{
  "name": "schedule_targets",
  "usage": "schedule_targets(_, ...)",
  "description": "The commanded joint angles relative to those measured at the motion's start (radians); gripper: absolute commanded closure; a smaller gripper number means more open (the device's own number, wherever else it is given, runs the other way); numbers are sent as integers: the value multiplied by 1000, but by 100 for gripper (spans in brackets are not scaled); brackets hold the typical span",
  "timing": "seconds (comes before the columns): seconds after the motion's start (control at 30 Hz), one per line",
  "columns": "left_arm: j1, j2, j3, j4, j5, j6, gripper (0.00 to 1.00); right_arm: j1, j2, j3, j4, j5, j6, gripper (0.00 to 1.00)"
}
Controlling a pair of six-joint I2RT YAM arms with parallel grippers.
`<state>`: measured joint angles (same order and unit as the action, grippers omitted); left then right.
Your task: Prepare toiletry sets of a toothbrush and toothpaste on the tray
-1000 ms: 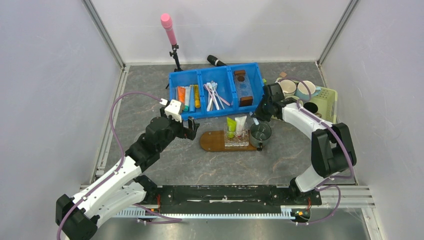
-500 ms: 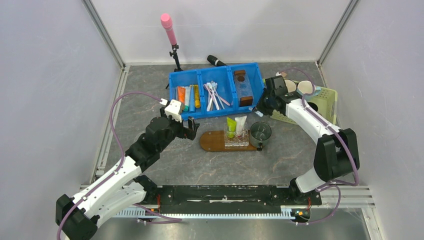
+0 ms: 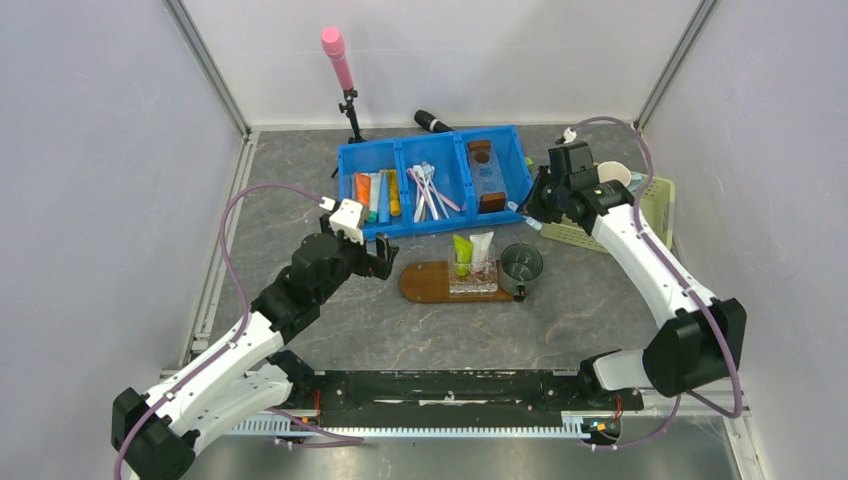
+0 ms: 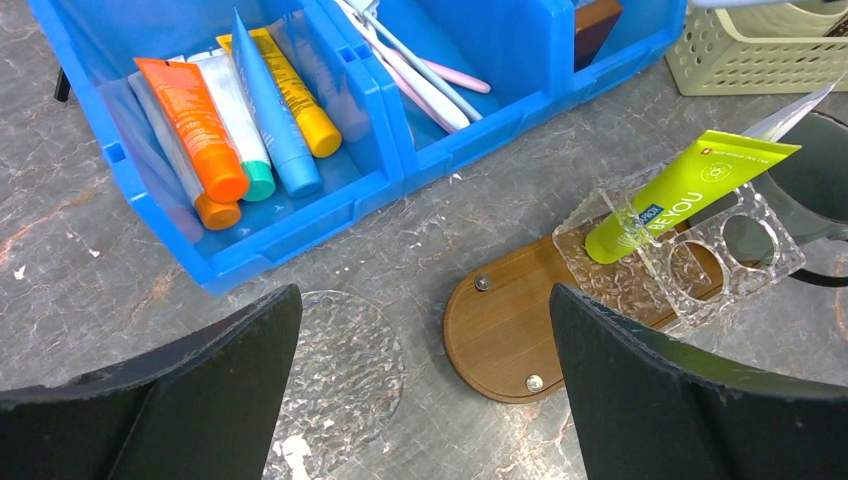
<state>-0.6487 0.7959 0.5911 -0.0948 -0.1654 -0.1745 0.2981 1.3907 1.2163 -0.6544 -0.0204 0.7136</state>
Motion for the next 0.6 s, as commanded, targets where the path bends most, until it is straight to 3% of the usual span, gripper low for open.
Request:
schedule_targets(0.0, 10, 10, 3, 52, -15, 38, 0, -2, -70, 84, -109, 14, -106, 100)
schedule_targets(0.23, 12, 47, 24, 74, 3, 32, 0, -2, -146, 151, -289, -6, -299, 100)
schedule_targets(0.47, 12, 142, 75, 146, -23, 76, 0, 2, -222, 109, -321, -240, -493, 100)
schedule_targets(0.57, 12, 178, 97, 169, -37, 90, 0, 22, -254, 90, -329, -266, -549, 100)
